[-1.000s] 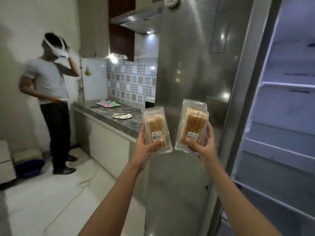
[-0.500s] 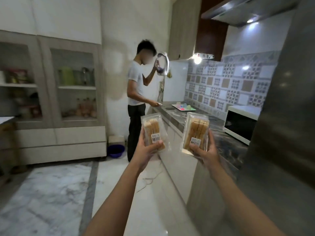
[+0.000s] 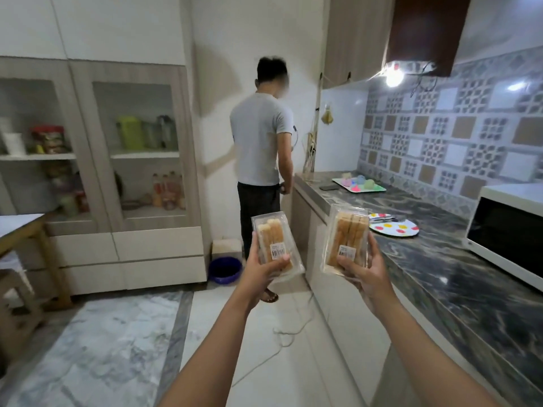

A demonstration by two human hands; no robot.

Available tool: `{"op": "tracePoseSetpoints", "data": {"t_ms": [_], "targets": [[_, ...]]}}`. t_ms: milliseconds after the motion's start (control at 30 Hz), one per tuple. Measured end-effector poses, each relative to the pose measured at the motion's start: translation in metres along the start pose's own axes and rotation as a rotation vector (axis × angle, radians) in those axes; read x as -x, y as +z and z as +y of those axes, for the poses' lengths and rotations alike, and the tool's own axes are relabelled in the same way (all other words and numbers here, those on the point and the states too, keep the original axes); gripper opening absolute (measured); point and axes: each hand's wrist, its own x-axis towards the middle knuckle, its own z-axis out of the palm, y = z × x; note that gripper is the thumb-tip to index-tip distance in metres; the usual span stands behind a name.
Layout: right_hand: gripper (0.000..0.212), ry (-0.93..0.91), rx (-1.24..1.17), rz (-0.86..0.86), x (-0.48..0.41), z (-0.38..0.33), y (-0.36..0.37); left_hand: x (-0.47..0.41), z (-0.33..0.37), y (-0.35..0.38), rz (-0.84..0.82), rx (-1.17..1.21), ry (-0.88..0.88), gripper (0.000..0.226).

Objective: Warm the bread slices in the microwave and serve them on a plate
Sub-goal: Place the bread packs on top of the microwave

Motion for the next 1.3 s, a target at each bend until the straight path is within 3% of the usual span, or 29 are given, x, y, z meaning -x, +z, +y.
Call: {"op": "tracePoseSetpoints", "data": {"t_ms": [233,467,567,767,1033,1300], "targets": [[0.09,-0.035,0.018,0.185,-0.135,0.016,-0.064,-0.193,-0.029,0.06,-0.188,-0.019,-0.062,0.105],[0.093,-0.054,0.111,0.477,-0.191,0.011,-0.186,-0.311,-0.092,0.177,-0.4,0.049,-0.151,0.103],[0.094,-0.07,0.136,0.577,-0.203,-0.003,-0.241,-0.344,-0.12,0.242,-0.487,0.089,-0.173,0.087],[0.092,-0.14,0.211,0.733,-0.225,-0.05,-0.351,-0.404,-0.16,0.378,-0.661,0.144,-0.203,0.084],[0.086,-0.204,0.265,1.001,-0.243,-0.127,-0.448,-0.464,-0.17,0.535,-0.886,0.199,-0.267,0.099],[0.085,-0.001,0.251,1.162,-0.264,-0.187,-0.509,-0.504,-0.17,0.647,-0.969,0.007,-0.288,0.098]]}}
